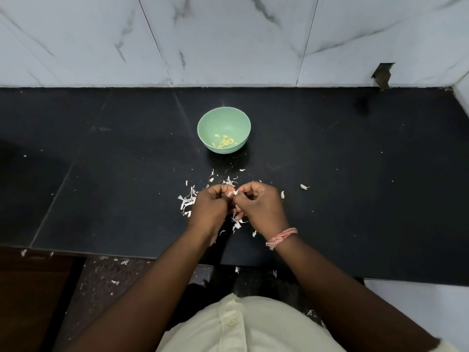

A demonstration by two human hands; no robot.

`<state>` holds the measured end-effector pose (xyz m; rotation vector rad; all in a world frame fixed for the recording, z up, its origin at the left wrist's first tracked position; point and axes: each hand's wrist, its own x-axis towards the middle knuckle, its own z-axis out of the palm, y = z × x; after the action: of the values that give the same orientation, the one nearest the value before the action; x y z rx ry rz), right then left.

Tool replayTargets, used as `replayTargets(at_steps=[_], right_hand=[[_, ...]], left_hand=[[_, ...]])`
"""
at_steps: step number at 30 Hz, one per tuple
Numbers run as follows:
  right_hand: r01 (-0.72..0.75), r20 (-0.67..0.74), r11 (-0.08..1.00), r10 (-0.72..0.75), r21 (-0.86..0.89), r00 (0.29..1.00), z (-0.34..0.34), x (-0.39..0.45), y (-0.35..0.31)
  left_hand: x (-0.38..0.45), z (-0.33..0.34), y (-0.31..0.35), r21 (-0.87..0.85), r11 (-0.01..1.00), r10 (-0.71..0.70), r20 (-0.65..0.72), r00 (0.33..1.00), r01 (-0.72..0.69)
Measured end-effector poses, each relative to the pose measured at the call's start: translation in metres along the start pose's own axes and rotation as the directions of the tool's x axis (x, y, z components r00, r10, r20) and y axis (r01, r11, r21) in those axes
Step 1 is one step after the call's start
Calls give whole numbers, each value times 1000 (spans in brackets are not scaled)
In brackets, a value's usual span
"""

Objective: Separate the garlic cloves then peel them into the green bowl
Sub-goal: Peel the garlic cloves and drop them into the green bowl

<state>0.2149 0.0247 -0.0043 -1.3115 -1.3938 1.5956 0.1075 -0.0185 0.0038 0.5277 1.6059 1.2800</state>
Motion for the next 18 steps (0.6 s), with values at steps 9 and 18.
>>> replayTargets(at_steps=[9, 18], right_hand=[[-51, 15, 994, 50, 93, 999, 8, 3, 2], [-59, -50, 966, 74, 252, 996, 21, 5, -6]], left_hand=[[23, -15, 0, -68, 983, -165, 86, 982, 171], [41, -29, 16, -62, 969, -219, 237, 947, 239]])
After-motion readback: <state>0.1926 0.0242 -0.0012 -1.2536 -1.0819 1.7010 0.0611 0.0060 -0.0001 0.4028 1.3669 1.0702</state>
